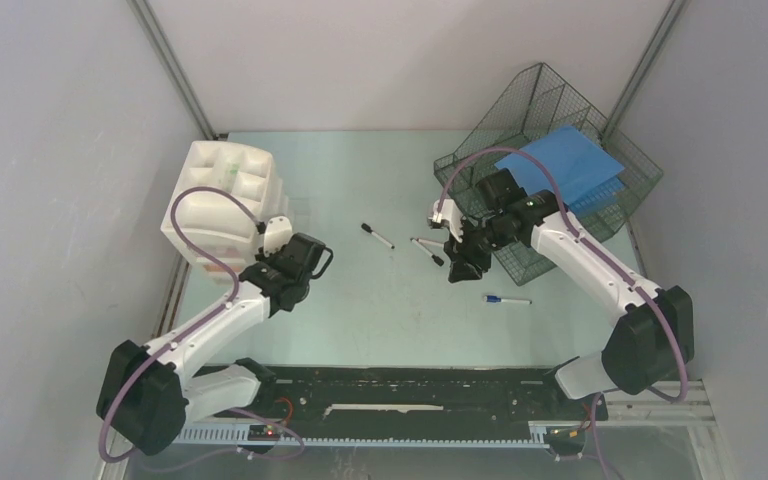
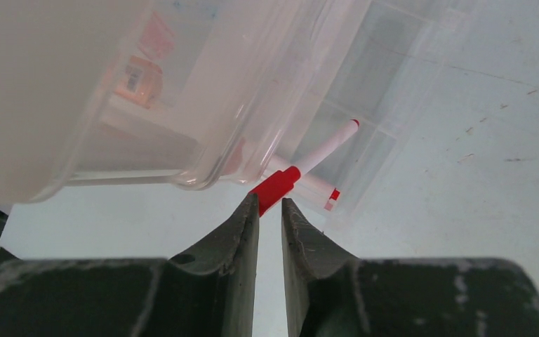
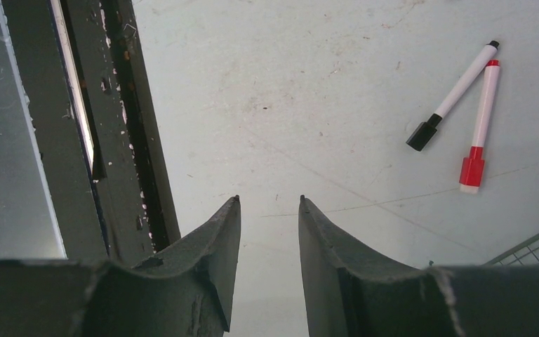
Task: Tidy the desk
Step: Place the stationery in the drawer.
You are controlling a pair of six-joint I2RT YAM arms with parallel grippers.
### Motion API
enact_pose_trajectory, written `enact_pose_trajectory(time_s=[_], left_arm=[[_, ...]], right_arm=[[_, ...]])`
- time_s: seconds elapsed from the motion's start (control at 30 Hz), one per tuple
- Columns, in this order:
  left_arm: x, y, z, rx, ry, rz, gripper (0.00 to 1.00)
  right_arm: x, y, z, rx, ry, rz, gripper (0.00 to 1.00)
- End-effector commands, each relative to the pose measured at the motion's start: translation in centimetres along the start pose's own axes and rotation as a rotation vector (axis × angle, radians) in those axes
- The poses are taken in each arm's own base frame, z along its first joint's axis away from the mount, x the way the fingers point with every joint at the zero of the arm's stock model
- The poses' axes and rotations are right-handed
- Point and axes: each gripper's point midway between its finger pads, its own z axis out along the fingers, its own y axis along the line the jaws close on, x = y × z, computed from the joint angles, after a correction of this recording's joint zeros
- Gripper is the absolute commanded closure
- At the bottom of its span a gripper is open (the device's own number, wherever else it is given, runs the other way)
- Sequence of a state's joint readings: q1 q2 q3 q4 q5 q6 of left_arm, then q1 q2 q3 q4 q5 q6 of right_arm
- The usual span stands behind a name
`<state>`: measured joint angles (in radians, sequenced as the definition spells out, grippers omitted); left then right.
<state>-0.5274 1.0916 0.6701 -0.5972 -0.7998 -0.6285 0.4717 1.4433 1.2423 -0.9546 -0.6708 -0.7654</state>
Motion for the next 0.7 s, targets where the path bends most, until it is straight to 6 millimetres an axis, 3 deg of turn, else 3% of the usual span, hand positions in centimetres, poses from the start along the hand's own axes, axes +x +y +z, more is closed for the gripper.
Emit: enact_pose_trajectory(time_s=[0.0, 0.37, 0.67], left_arm=[[-1.8, 0.5, -0.1, -0.068, -0.044, -0.077, 0.76], [-1.4, -0.4, 2.1, -0.083, 0.003, -0.088, 0.71], [-3.1, -4.0, 2.2, 0.068, 0.028, -0.059, 0.70]], right_arm=[[0.2, 0.1, 0.1, -0.004, 0.012, -0.021, 0.57], [0.1, 0.2, -0.1, -0.003, 0.009, -0.026, 0.57], [0.1, 0.2, -0.2, 0.003, 0.007, -0.027, 0.57]])
